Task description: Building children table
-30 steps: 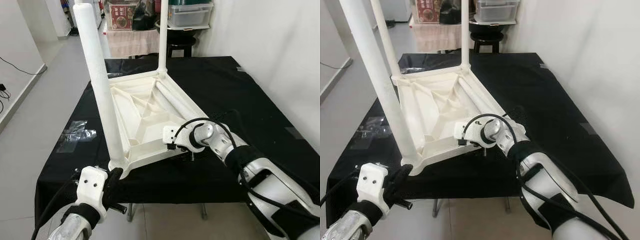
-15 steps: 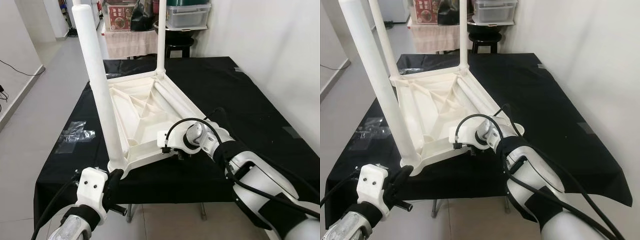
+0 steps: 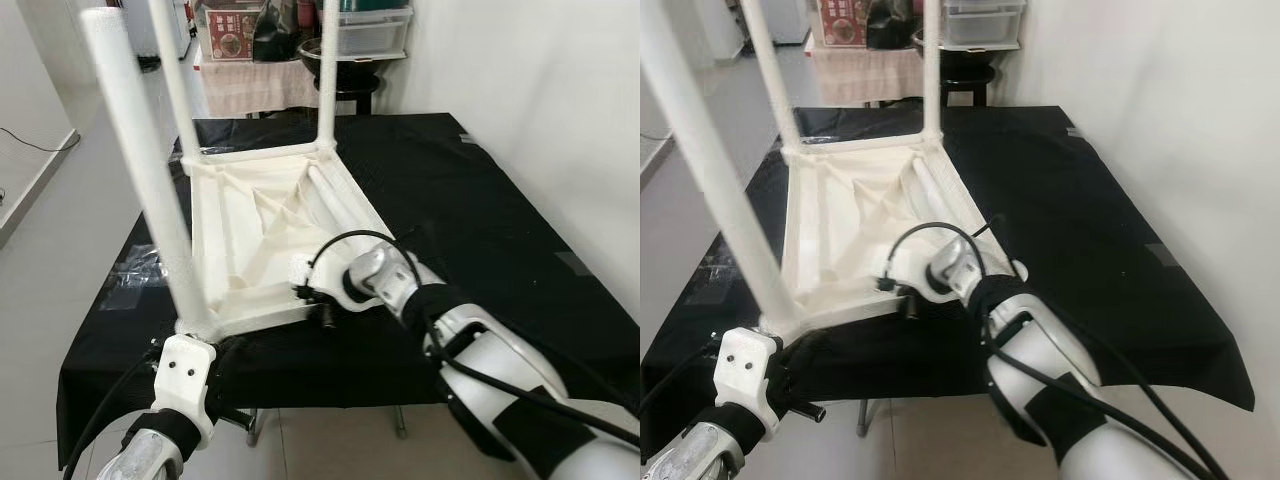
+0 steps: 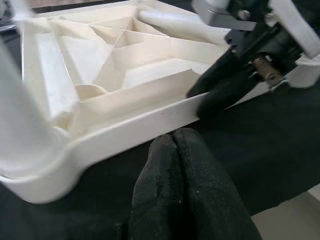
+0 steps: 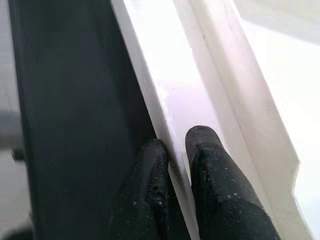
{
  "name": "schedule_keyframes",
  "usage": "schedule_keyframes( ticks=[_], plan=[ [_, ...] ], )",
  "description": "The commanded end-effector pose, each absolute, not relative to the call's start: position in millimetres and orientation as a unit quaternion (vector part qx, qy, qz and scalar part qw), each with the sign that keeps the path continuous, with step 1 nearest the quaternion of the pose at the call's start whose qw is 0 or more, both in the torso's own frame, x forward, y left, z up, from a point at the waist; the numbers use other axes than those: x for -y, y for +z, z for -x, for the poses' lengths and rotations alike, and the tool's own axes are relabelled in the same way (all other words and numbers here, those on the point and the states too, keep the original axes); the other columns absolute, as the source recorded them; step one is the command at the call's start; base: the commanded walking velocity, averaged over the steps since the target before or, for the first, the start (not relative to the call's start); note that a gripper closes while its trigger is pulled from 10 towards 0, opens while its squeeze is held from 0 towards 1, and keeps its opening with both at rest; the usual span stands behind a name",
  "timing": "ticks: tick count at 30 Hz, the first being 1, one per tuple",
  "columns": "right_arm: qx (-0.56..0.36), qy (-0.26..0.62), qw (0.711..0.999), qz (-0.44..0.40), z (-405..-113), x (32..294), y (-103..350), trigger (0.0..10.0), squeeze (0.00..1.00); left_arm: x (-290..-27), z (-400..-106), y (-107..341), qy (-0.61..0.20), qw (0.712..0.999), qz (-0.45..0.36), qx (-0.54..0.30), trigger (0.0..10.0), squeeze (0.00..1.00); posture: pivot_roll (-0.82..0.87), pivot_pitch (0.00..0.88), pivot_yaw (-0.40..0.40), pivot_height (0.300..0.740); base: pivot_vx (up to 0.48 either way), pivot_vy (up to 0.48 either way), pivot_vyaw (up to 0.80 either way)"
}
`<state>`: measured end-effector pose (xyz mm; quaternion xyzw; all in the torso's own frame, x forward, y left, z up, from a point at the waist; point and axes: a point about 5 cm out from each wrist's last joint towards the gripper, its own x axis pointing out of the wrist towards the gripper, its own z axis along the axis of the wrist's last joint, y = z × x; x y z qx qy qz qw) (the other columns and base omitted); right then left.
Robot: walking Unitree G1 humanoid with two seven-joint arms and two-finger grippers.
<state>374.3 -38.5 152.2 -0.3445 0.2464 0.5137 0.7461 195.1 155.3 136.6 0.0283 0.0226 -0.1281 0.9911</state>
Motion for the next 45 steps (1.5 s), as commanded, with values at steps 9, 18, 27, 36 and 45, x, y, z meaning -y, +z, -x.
schedule_keyframes(
  ticks=[9,18,27,36,45],
  plan=[
    [-0.162,0.440,0.841,0.269,-382,13,171,8.0,0.00,-156,-197,137,-0.130,0.990,-0.041,-0.025,10.0,0.00,0.08,0.045,-0.041,0.740,0.000,0.000,0.00],
    [-0.088,0.439,0.867,0.219,-385,17,183,10.0,1.00,-158,-199,138,-0.121,0.991,-0.052,-0.020,10.0,0.00,0.08,0.043,-0.045,0.740,0.000,0.000,0.00],
    [-0.024,0.493,0.862,0.114,-372,45,185,10.0,1.00,-162,-207,142,-0.104,0.993,-0.049,-0.004,10.0,0.00,0.05,0.032,-0.045,0.740,0.000,0.000,0.00],
    [0.030,0.353,0.934,-0.052,-356,70,187,10.0,0.56,-152,-208,141,-0.103,0.995,0.016,-0.011,10.0,0.00,0.05,0.016,-0.055,0.740,0.000,0.000,0.00],
    [0.091,0.325,0.937,-0.095,-308,101,169,10.0,0.00,-145,-223,132,-0.133,0.991,0.023,-0.022,10.0,0.00,0.05,0.000,-0.045,0.740,0.000,0.000,0.00]
  ],
)
